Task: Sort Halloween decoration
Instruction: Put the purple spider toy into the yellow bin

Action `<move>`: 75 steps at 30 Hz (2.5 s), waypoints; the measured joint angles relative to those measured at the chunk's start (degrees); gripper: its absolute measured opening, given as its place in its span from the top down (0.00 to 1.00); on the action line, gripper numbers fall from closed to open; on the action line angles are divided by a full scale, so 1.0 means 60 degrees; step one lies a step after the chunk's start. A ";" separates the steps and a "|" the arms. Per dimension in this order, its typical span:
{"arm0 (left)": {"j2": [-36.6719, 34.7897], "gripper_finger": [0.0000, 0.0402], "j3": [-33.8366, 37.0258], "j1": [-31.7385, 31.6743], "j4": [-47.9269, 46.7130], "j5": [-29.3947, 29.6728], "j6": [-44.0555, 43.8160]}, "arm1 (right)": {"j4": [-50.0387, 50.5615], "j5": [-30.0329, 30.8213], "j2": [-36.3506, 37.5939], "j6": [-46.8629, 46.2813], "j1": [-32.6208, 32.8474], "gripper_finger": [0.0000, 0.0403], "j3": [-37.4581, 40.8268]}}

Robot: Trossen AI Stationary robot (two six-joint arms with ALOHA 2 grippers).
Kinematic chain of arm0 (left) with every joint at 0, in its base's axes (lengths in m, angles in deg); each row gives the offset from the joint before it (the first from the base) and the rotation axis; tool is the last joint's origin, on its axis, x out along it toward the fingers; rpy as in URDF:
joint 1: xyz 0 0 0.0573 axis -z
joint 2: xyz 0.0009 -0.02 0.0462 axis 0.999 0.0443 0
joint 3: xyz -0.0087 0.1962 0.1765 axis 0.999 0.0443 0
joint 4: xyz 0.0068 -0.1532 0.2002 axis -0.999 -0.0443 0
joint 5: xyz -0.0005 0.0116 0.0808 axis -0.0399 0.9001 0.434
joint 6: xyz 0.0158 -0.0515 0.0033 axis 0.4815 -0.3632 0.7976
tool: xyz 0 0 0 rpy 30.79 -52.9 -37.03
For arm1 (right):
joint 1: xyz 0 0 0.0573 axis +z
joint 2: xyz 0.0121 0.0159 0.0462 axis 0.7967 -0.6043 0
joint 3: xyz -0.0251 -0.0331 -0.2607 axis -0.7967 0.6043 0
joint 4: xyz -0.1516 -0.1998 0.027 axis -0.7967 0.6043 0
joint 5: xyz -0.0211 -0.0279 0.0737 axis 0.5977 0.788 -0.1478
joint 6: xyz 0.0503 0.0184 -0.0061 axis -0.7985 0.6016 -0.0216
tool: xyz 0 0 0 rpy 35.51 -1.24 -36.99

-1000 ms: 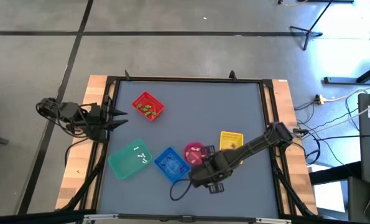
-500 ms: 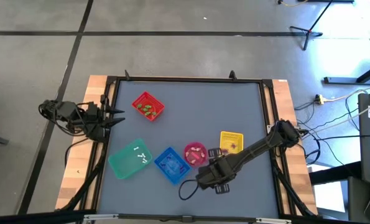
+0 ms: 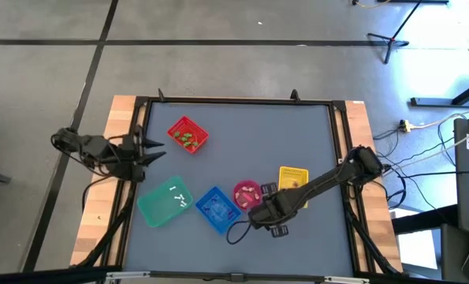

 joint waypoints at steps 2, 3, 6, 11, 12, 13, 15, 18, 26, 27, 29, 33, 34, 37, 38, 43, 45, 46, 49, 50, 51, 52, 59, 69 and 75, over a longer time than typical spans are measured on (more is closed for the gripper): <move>0.0000 0.67 0.0383 0.0000 0.0308 -0.0002 -0.0208 | -0.0171 0.0029 0.0000 0.0192 -0.0146 0.57 0.0015; 0.0000 0.67 0.0561 0.0000 0.0360 -0.0002 -0.0314 | -0.0180 0.0032 0.0000 0.0305 -0.0206 0.57 0.0022; 0.0000 0.68 0.1079 0.0000 0.0621 0.0005 -0.0499 | -0.0420 0.0025 0.0000 0.0591 -0.0339 0.57 0.0032; 0.0000 0.67 0.1655 0.0000 0.0958 0.0215 -0.0819 | -0.0325 -0.0481 -0.0005 0.1251 -0.0367 0.57 0.0030; 0.0000 0.67 0.1699 0.0000 0.0967 0.0345 -0.0964 | -0.0262 -0.0685 -0.0030 0.1331 -0.0356 0.57 0.0030; 0.0000 0.67 0.1712 0.0000 0.0967 0.0456 -0.1078 | -0.0234 -0.0867 -0.0049 0.1371 -0.0344 0.57 0.0030; 0.0000 0.67 0.1717 0.0000 0.0984 0.0505 -0.1120 | -0.0297 -0.1020 -0.0084 0.1465 -0.0343 0.57 0.0030; 0.0000 0.67 0.1717 0.0000 0.0981 0.0508 -0.1112 | -0.0548 -0.1009 -0.0224 0.1615 -0.0337 0.57 0.0026; 0.0000 0.67 0.1717 0.0000 0.0974 0.0475 -0.0636 | -0.1080 -0.0167 -0.0390 0.2026 -0.0480 0.57 0.0545; 0.0000 0.67 0.1717 0.0001 0.0974 0.0483 -0.0600 | -0.1096 -0.0018 -0.0392 0.2033 -0.0475 0.57 0.0575; 0.0000 0.67 0.1717 0.0000 0.0968 0.0508 -0.0504 | -0.0999 0.0149 -0.0404 0.2119 -0.0491 0.57 0.0601; 0.0000 0.67 0.1717 0.0000 0.0968 0.0508 -0.0538 | -0.1217 0.0058 -0.0404 0.2529 -0.0550 0.57 0.0587; 0.0000 0.67 0.1717 0.0000 0.0967 0.0508 -0.0582 | -0.1286 0.0079 -0.0404 0.2598 -0.0593 0.57 0.0591; 0.0000 0.67 0.1717 0.0000 0.0967 0.0508 -0.0610 | -0.1379 0.0131 -0.0404 0.2909 -0.0697 0.57 0.0591; 0.0000 0.67 0.1717 0.0000 0.0967 0.0508 -0.0614 | -0.1380 0.0124 -0.0418 0.3018 -0.0756 0.57 0.0591; 0.0000 0.67 0.1717 0.0000 0.0967 0.0508 -0.0621 | -0.1289 -0.0045 -0.0584 0.3076 -0.1168 0.57 0.0591; 0.0000 0.67 0.1717 0.0001 0.0967 0.0508 -0.0621 | -0.1261 -0.0263 -0.0617 0.3072 -0.1329 0.57 0.0594; 0.0000 0.67 0.1717 0.0001 0.0967 0.0508 -0.0621 | -0.1270 -0.0373 -0.0619 0.3069 -0.1389 0.57 0.0594; 0.0000 0.67 0.1717 0.0004 0.0959 0.0508 -0.0621 | -0.1200 -0.0558 -0.0601 0.3056 -0.1433 0.57 0.0591; 0.0000 0.67 0.1717 0.0000 0.0963 0.0508 -0.0621 | -0.1106 -0.0583 -0.0597 0.3067 -0.1414 0.57 0.0591; 0.0000 0.67 0.1717 0.0003 0.0963 0.0508 -0.0625 | -0.1043 -0.0631 -0.0583 0.3070 -0.1391 0.57 0.0594; 0.0000 0.67 0.1717 0.0001 0.0959 0.0508 -0.0628 | -0.1022 -0.0650 -0.0569 0.3070 -0.1324 0.57 0.0593; 0.0000 0.67 0.1717 0.0000 0.0959 0.0508 -0.0683 | -0.0956 -0.0877 -0.0561 0.3317 -0.1151 0.57 0.0591; 0.0000 0.67 0.1717 0.0004 0.0902 0.0406 -0.0633 | -0.1023 -0.0689 -0.0987 0.3647 -0.1156 0.57 0.0562; 0.0000 0.67 0.1721 0.0001 0.0762 0.0395 -0.0610 | -0.1069 -0.0696 -0.0991 0.3653 -0.1156 0.59 0.0616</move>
